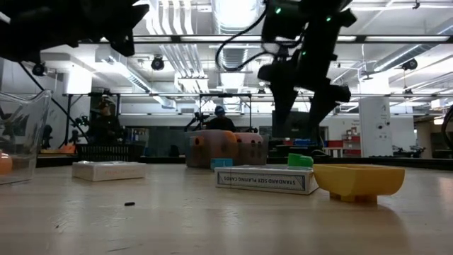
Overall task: Pick & Place Toys
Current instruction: Put the green game piece into the transparent bin
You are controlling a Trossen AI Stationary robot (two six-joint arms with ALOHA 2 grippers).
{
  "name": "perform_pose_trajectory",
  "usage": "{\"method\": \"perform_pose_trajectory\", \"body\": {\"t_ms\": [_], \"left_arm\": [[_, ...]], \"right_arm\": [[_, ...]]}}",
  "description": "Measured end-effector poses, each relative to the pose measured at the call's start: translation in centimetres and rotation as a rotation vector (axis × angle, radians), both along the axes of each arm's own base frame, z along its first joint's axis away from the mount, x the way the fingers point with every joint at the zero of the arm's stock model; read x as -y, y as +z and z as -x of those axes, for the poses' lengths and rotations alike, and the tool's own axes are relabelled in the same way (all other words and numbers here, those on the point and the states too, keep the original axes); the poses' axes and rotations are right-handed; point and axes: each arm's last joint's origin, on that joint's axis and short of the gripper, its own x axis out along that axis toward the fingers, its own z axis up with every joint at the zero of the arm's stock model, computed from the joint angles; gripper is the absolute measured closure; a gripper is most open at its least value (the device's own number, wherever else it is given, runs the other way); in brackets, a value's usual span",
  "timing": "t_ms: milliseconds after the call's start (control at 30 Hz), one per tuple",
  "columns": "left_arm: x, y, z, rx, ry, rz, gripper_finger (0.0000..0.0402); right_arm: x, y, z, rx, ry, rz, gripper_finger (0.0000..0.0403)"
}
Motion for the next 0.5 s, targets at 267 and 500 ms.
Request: {"method": "perform_pose_trajectory", "body": {"t_ms": [267,500], "left_arm": [[-0.2,0.1,1.4,-0.071,0.04,-0.033,0.0272],[-0.5,0.6,3.4,-0.087,0.059,-0.036,0.0272]], "right_arm": [[0.9,-2.6,-1.3,-0.172,0.02,-0.02,0.0034],[1.8,-2.9,-1.2,-0.169,-0.01,-0.048,0.0034]]}}
